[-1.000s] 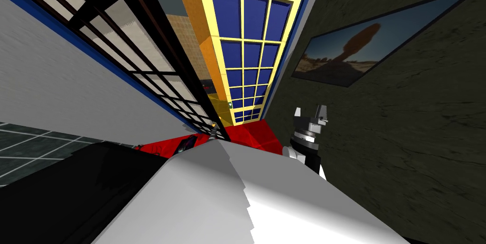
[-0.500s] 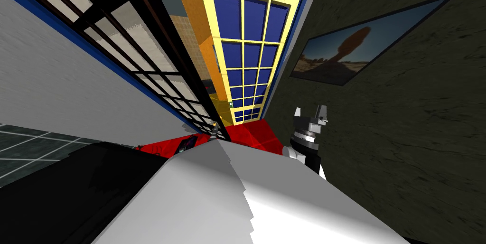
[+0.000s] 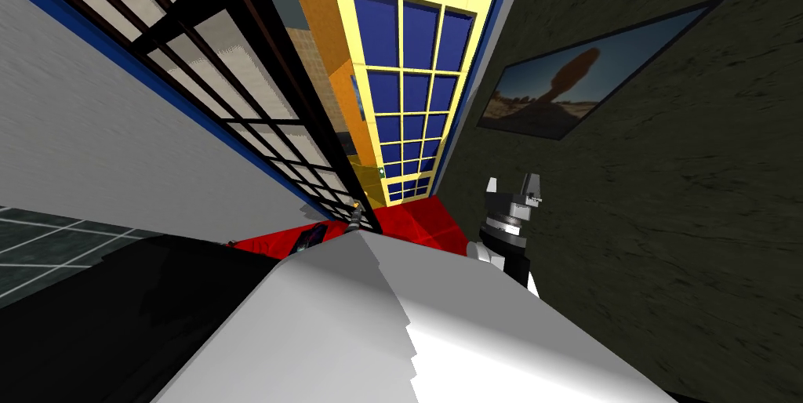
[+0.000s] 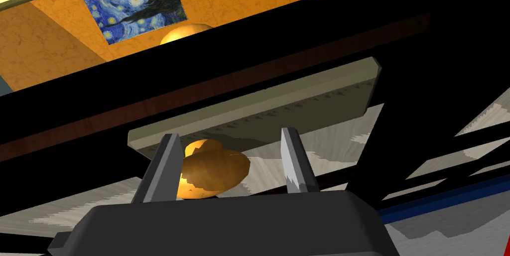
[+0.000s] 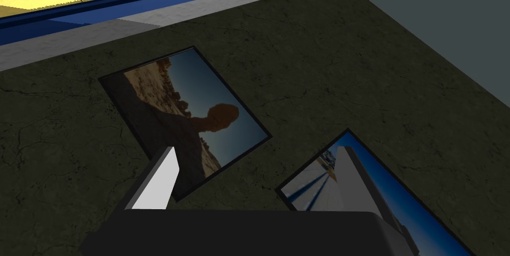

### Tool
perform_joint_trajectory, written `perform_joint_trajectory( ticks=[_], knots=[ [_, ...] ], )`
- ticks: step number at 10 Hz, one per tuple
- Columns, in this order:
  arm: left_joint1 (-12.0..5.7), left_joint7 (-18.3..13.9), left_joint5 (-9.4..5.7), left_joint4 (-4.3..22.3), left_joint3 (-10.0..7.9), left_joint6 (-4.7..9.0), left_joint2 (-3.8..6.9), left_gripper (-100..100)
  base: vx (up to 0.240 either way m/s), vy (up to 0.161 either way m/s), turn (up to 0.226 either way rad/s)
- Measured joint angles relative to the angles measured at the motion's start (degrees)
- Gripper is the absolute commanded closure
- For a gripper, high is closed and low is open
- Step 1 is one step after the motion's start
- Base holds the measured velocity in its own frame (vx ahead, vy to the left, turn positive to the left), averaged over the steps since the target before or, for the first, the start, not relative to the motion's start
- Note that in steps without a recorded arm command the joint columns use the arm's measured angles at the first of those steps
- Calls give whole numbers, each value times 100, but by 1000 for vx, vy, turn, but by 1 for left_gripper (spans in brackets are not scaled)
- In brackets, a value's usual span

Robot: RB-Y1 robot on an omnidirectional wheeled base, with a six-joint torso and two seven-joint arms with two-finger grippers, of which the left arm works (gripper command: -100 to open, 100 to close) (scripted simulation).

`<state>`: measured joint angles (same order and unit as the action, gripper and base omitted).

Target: Pull the door open

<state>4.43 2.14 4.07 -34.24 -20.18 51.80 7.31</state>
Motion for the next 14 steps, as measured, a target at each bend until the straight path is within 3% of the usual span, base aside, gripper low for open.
perform_joint_trajectory(
  ticks=[3,5,6,8,9,11,13,14],
  knots=[
    [-11,-384,3,-61,85,-23,18,100,-35,12,-12],
    [-30,-420,-3,-4,82,13,13,100,-22,13,-6],
    [35,-528,3,-165,119,-52,-11,100,-36,23,-25],
    [-183,-732,-22,228,138,152,60,100,-44,12,-27],
    [-118,-853,-12,62,173,78,48,100,-14,8,8],
    [-223,-1000,-25,265,195,169,84,100,-56,24,-35],
    [-257,-1288,-29,227,264,154,87,100,-61,33,-32],
    [-327,-1440,-36,348,297,212,113,100,-40,28,-17]
  ],
)
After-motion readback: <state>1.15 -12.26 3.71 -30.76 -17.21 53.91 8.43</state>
